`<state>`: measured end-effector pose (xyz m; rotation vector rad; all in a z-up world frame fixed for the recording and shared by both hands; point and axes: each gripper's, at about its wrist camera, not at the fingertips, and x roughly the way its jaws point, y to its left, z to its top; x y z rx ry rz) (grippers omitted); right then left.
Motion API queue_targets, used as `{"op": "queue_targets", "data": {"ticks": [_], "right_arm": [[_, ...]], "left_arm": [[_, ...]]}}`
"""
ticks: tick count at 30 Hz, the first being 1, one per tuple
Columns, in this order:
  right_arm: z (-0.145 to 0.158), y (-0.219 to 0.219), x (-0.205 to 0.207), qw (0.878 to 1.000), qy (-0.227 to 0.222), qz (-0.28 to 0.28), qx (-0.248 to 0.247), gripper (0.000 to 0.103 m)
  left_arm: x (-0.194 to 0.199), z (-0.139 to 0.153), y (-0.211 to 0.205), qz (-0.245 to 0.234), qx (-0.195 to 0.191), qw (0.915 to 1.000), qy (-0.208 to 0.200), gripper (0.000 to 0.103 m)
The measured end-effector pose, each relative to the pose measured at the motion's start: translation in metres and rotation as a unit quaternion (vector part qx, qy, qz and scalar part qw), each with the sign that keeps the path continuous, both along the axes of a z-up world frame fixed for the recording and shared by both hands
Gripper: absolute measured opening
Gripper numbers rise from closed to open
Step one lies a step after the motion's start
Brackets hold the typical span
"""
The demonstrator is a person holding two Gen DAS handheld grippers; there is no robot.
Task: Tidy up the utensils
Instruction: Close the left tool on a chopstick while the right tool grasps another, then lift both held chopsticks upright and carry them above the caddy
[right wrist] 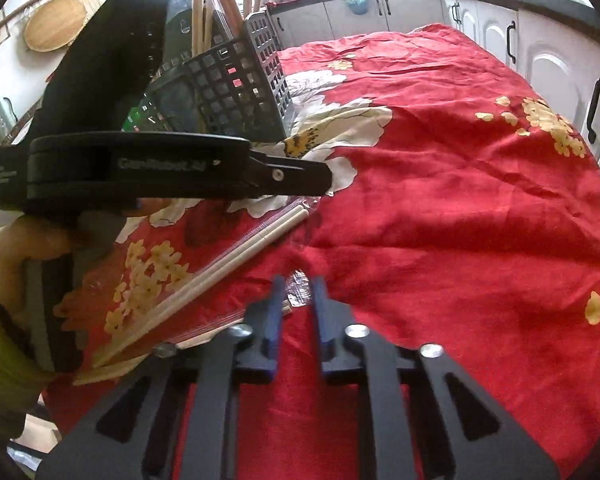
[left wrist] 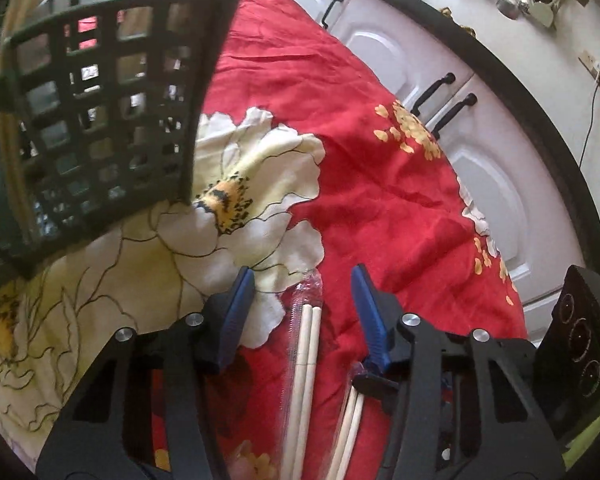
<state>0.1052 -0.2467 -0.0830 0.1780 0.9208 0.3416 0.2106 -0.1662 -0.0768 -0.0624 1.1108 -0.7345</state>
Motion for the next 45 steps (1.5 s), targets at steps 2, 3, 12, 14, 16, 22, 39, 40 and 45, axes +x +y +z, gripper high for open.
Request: {"op": "queue_targets", "data": {"ticks": [2, 3, 12, 14, 16, 22, 39, 40, 45], "right_arm": [[0.0, -0.002, 0.0, 1.0, -0.001, -0.002, 0.002, 0.007], [0.0, -0.002, 0.001, 1.0, 0.0, -0.004, 0.003, 0.006], [0.012, -0.022, -0.002, 0.999, -0.014, -0.036, 0.004, 0.005], [0.017, -0.025, -0.002, 0.999, -0.022, -0.04, 0.008, 0.004], [0.026, -0.027, -0.001, 0.999, -0.033, -0.042, 0.011, 0.004], [0.055, -0.02, -0.001, 0.997, -0.071, -0.028, 0.014, 0.004], [0.143, 0.031, 0.01, 0.983, -0.175, 0.055, 0.012, 0.004], [0.148, 0.034, 0.011, 0.982, -0.181, 0.061, 0.012, 0.004], [0.171, 0.045, 0.011, 0.975, -0.208, 0.076, 0.01, 0.003]], "left_arm": [[0.0, -0.001, -0.004, -0.005, 0.003, 1.0, -0.001, 0.04], [0.0, -0.002, -0.007, -0.01, 0.01, 0.9999, -0.002, 0.036], [0.006, -0.004, -0.014, -0.023, 0.072, 0.9969, -0.022, 0.006], [0.006, -0.003, -0.01, -0.023, 0.073, 0.9968, -0.023, 0.003], [0.004, 0.0, -0.006, -0.024, 0.071, 0.997, -0.022, 0.002], [-0.01, 0.034, 0.024, 0.003, 0.035, 0.9979, -0.054, 0.002], [-0.05, 0.171, 0.121, 0.113, -0.032, 0.9684, -0.22, 0.002], [-0.051, 0.174, 0.124, 0.118, -0.034, 0.9666, -0.225, 0.002], [-0.058, 0.195, 0.142, 0.143, -0.052, 0.9574, -0.246, 0.002]]}}
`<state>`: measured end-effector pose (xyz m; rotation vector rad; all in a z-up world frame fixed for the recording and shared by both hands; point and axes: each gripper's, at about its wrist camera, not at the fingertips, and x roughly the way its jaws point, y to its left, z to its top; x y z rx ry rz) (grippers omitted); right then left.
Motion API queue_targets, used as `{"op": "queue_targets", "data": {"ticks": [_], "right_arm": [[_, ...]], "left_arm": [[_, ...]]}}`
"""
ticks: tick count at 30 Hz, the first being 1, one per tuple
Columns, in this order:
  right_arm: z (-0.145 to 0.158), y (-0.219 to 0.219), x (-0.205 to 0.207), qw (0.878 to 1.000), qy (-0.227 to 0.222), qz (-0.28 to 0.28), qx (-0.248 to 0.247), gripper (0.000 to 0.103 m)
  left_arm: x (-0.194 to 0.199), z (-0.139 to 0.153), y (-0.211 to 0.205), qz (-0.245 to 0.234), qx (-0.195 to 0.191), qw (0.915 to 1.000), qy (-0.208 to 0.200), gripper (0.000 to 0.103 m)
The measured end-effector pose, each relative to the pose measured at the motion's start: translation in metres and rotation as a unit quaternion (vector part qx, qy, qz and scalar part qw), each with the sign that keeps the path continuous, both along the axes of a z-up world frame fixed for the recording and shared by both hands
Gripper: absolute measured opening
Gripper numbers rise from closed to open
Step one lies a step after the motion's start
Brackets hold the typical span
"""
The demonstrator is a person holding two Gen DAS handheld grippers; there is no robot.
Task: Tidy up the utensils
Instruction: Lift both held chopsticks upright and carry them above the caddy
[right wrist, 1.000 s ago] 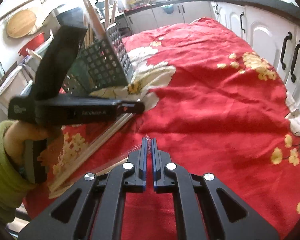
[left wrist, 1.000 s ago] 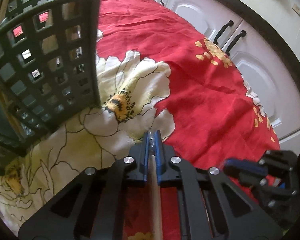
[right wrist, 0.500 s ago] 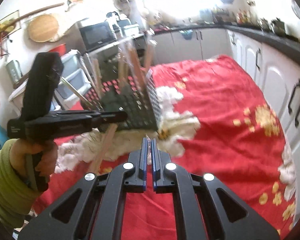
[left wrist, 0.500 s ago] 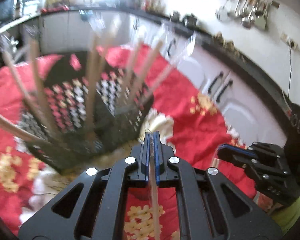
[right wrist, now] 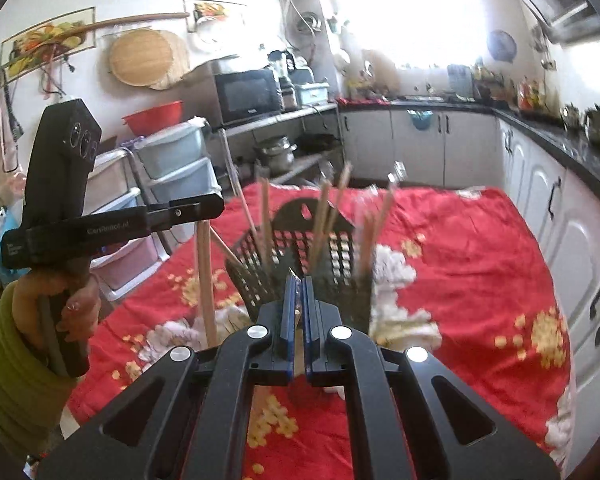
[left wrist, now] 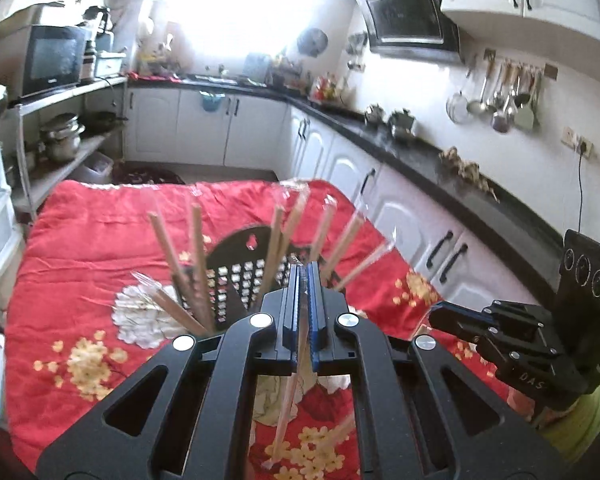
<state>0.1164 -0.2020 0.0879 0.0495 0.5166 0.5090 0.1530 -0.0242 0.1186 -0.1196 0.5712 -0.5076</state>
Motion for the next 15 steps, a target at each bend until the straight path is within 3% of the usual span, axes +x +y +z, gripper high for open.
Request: {"op": "queue_targets", "data": {"ticks": [15], "right_arm": [[0.044, 0.014, 0.002, 0.998, -0.054, 0.014, 0.005, 0.003]], "left_arm": [[-0.001, 0.04, 0.033, 0.061, -0.068, 0.9941, -0.058, 0.001]]}}
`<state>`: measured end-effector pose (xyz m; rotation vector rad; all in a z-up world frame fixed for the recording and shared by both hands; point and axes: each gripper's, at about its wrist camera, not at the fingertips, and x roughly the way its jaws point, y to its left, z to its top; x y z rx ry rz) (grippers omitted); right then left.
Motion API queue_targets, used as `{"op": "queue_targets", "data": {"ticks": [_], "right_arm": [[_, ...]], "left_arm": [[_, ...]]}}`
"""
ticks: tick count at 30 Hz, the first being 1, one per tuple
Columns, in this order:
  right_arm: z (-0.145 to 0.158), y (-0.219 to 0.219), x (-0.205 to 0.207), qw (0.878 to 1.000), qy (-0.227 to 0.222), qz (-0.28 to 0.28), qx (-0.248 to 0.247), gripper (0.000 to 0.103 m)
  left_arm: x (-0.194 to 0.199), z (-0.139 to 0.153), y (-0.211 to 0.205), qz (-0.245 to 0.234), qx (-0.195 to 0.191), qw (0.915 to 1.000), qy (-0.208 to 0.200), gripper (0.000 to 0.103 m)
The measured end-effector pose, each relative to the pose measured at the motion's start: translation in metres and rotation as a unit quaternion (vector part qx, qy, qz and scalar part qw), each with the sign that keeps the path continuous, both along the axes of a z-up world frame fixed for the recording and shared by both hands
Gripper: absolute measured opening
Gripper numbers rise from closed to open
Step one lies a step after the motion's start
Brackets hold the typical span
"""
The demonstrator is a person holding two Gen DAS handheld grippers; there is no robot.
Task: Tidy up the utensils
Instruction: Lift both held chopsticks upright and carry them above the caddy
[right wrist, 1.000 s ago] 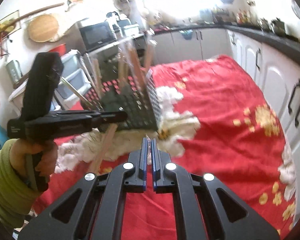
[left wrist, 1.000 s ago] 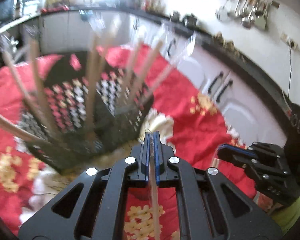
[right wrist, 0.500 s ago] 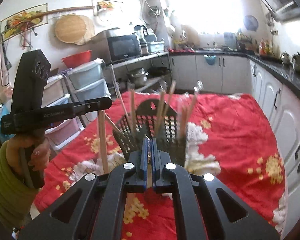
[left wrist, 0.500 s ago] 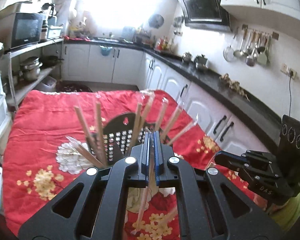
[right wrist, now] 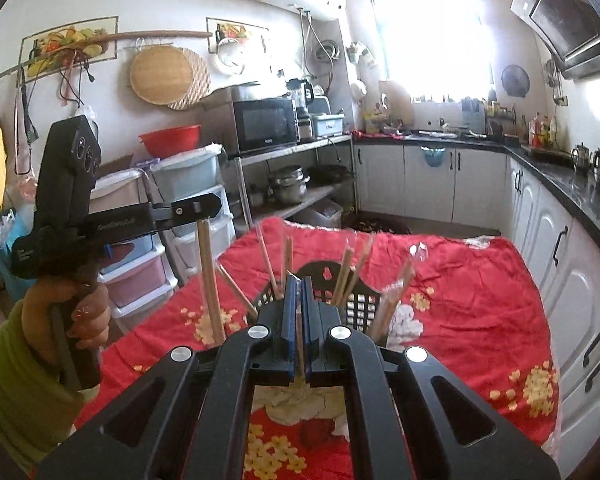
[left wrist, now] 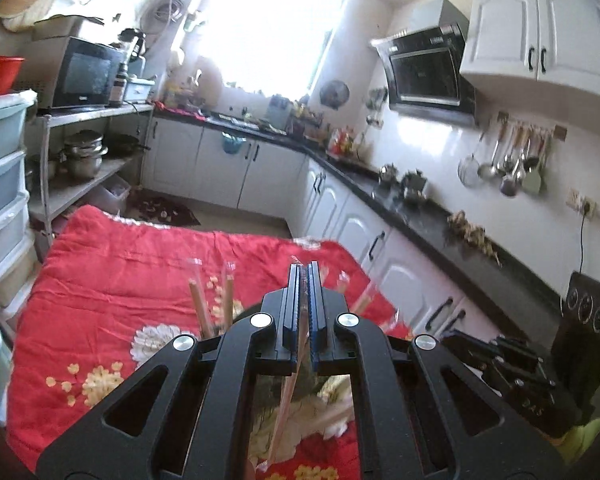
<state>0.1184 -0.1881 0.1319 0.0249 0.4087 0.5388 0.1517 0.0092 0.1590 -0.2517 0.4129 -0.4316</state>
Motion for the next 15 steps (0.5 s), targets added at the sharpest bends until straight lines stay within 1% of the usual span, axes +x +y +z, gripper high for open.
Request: {"op": "queue_targets", "data": {"ticks": [3, 8, 15], "right_arm": [[0.01, 0.0, 0.0, 1.0, -0.012, 0.001, 0.003, 0.003], [0.027, 0.002, 0.001, 0.999, -0.033, 0.002, 0.007, 0.003], [0.055, -0.003, 0.008, 0.998, -0.067, -0.011, 0.014, 0.003]], "left_arm": [[0.002, 0.01, 0.0, 0.009, -0.008, 0.9998, -0.013, 0.001], [0.006, 0.026, -0.004, 0.018, -0.011, 0.9992, -0.033, 0.001], [0.009, 0.049, -0.008, 0.038, -0.012, 0.9965, -0.073, 0.002]]}}
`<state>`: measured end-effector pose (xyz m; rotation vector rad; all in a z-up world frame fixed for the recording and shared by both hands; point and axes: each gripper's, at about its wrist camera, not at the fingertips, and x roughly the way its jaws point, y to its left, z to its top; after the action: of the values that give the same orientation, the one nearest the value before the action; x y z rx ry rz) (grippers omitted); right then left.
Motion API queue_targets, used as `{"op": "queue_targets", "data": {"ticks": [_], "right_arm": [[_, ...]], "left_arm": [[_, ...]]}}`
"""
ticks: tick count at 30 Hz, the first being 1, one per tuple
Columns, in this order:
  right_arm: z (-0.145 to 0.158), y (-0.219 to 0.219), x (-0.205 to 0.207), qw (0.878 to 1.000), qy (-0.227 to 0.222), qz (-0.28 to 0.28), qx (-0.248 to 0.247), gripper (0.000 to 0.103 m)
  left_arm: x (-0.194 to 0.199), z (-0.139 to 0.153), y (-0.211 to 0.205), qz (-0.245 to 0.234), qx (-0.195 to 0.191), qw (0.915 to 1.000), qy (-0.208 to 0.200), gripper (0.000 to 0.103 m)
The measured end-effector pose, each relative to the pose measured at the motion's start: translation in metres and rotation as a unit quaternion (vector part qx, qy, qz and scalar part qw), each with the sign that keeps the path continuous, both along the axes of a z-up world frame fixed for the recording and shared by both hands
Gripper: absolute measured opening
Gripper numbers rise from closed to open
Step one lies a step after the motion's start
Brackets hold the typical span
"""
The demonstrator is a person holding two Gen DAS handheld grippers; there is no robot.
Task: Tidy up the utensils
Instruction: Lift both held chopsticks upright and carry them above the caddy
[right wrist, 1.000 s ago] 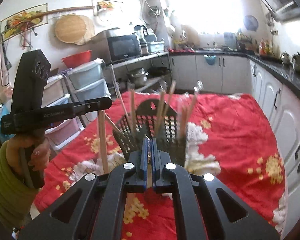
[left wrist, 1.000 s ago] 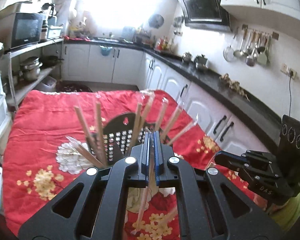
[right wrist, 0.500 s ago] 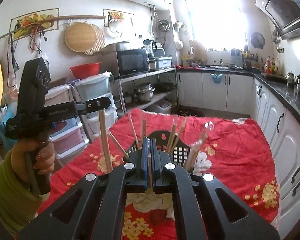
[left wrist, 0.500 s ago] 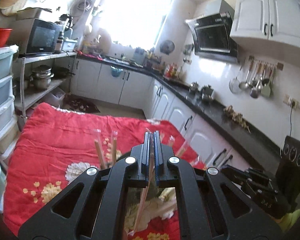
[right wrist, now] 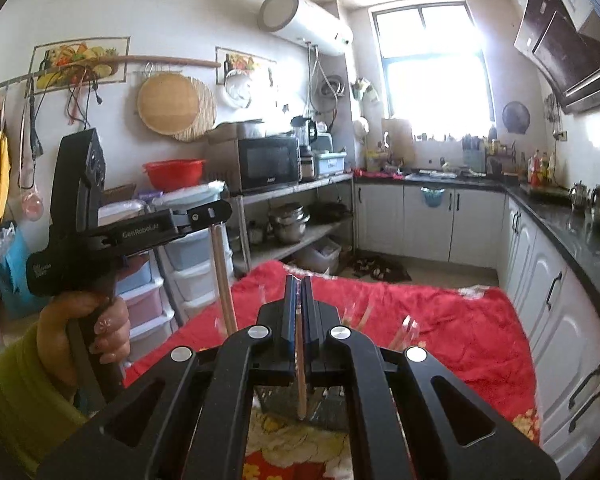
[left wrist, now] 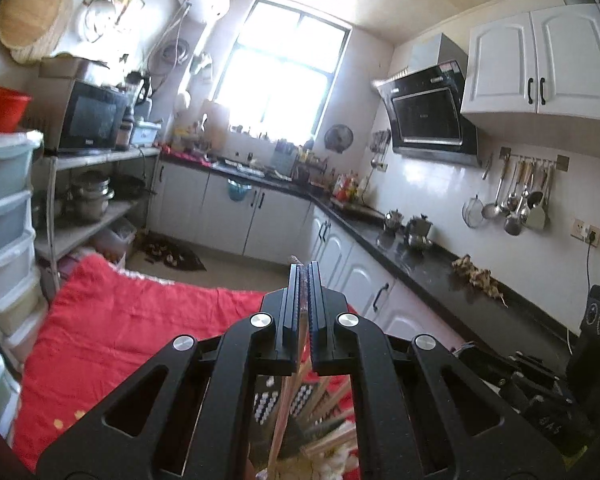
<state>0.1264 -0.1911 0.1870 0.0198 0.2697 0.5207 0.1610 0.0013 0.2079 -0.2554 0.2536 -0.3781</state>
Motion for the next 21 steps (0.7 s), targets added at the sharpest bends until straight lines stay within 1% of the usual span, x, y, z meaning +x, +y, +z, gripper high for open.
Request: {"op": "queue_targets", "data": {"ticks": [5, 11, 13, 17, 21], "right_arm": [[0.016, -0.006, 0.005, 1.0, -0.021, -0.009, 0.01, 0.003], [0.028, -0.011, 0.014, 0.999, -0.041, -0.021, 0.014, 0.003], [0.031, -0.011, 0.017, 0.998, -0.047, -0.027, 0.013, 0.003], [0.031, -0.012, 0.024, 0.998, -0.055, -0.037, 0.009, 0.003], [0.024, -0.013, 0.037, 0.998, -0.045, -0.047, 0.006, 0.003]], "left_arm": [[0.009, 0.012, -0.003, 0.01, 0.002, 0.9998, -0.015, 0.002], [0.023, 0.013, -0.01, 0.031, 0.011, 0.9989, -0.033, 0.002], [0.029, 0.01, -0.012, 0.041, 0.017, 0.9985, -0.033, 0.002], [0.041, 0.0, -0.013, 0.052, 0.015, 0.9981, -0.029, 0.002], [0.049, -0.014, -0.016, 0.061, 0.02, 0.9976, -0.024, 0.002]]}}
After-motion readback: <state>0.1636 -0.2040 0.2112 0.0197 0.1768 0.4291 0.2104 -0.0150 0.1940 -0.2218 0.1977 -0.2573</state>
